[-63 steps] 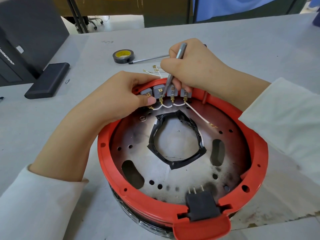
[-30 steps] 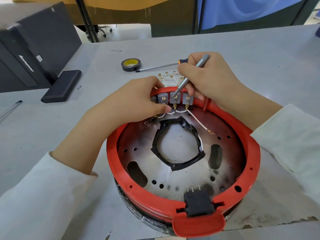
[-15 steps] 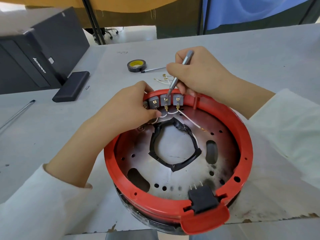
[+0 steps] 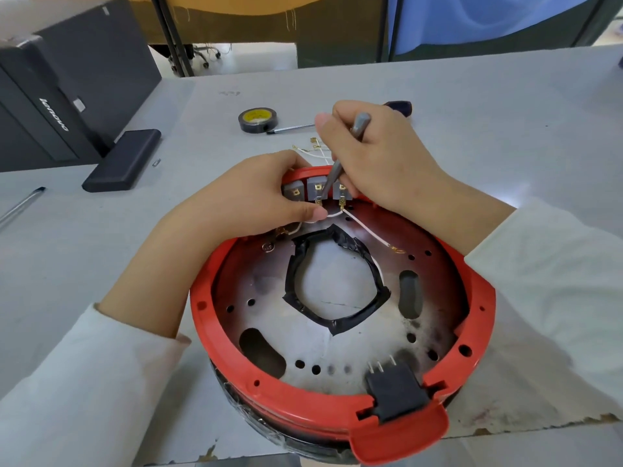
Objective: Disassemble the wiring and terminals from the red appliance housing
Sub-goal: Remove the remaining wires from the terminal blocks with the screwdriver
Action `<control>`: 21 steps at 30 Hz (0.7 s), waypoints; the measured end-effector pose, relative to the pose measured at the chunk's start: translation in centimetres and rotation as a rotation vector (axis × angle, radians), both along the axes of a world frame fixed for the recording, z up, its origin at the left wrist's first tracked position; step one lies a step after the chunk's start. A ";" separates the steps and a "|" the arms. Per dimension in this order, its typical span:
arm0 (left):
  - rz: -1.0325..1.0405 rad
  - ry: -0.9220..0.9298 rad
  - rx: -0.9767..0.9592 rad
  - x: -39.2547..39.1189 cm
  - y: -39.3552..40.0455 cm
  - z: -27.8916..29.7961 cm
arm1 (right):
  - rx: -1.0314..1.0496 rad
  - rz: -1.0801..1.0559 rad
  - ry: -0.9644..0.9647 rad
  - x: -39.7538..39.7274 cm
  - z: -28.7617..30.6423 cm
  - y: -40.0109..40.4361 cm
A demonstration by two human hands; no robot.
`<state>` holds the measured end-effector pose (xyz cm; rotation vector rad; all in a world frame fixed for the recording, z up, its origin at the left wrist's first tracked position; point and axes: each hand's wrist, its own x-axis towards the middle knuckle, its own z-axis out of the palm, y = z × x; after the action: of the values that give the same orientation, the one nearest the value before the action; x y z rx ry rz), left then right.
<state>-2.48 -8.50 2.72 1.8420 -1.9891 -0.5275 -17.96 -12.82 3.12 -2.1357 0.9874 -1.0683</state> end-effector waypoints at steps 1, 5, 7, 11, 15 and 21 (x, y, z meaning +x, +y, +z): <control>0.000 0.004 -0.001 0.0 0.0 0.0 | 0.002 0.008 0.009 0.0 0.0 0.0; 0.001 0.013 0.002 0.2 0.0 -0.1 | 0.043 0.036 0.006 -0.2 0.0 0.2; 0.009 0.025 0.004 0.3 0.0 -0.2 | 0.031 0.033 0.013 -0.1 0.0 0.2; 0.015 0.033 0.004 0.3 -0.1 -0.2 | 0.014 0.004 0.029 -0.2 0.1 0.3; 0.017 0.023 0.001 0.2 -0.1 -0.2 | 0.057 0.012 0.055 -0.3 0.1 0.1; 0.024 0.009 0.002 0.2 -0.1 -0.2 | 0.055 0.009 0.112 -0.4 0.1 0.2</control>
<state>-2.29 -8.56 2.54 1.8592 -1.9585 -0.5301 -18.35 -12.60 3.22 -2.1730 1.0449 -0.9151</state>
